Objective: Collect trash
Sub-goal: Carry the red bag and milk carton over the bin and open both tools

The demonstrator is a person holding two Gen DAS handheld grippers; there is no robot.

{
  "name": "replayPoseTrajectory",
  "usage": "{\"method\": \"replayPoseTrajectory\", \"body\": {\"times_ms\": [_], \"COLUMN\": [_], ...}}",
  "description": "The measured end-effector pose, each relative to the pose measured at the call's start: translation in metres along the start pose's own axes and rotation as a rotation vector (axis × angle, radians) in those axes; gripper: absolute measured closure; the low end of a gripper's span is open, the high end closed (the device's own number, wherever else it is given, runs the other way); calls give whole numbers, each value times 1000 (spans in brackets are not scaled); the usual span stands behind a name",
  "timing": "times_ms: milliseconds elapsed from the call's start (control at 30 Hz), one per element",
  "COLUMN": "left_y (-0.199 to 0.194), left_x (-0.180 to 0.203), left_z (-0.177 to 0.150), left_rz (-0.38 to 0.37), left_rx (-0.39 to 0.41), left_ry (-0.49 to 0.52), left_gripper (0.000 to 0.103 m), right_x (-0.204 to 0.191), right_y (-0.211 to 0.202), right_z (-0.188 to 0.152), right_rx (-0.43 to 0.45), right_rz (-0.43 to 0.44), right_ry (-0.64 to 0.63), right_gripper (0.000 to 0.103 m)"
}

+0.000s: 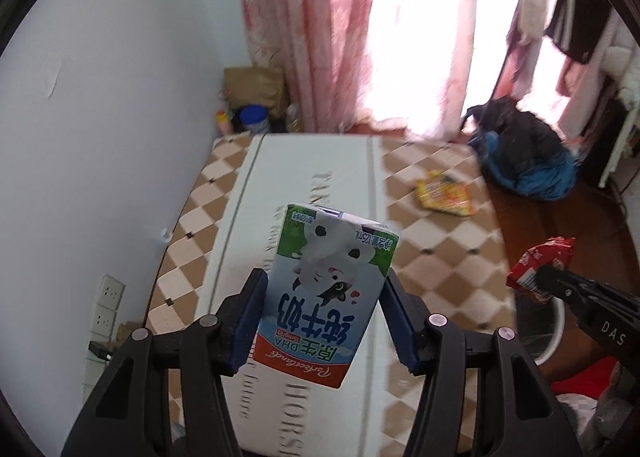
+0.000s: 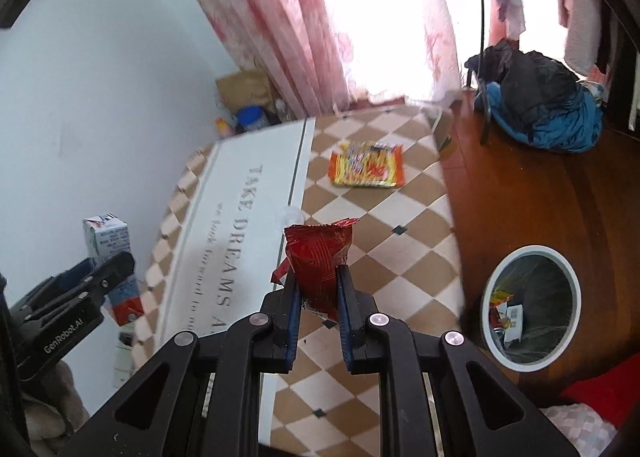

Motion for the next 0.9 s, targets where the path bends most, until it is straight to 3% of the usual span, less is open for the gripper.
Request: {"method": "replayPoseTrajectory", "body": {"times_ms": [133,367,533,667,900], "left_y": [-32,-50,-17,28,117], "left_x": [46,184,298,366,436], "left_z": [13,29,10,-18,-71], "left_rz": [-79,-298,-474,-554,-557], "left_rx": [42,32,-115,-267,-516], "left_ry": [22,99,108,112,127], "left_gripper": [50,50,50,50,48], "right_x": [34,144,241,316,398], "right_y": [-53,-126,-139,-112,-33], "right_z": [10,16,-1,-31,-93], "right_rx": [62,130,96,8,-161], "right_rz": [-3,-98,-199,-230,-200], "right_ry": [37,138,228,326,490], "right_gripper": [86,86,86,86,86]}}
Point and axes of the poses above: each gripper's, at about its wrist camera, not at the fingertips, and y roughly the way its jaws point, x to its right, z to its top, the point moved 10 cm from there along y, roughly the way its jaws point, and after that the axes turned 5 degrees about x, right-handed, at the moved point
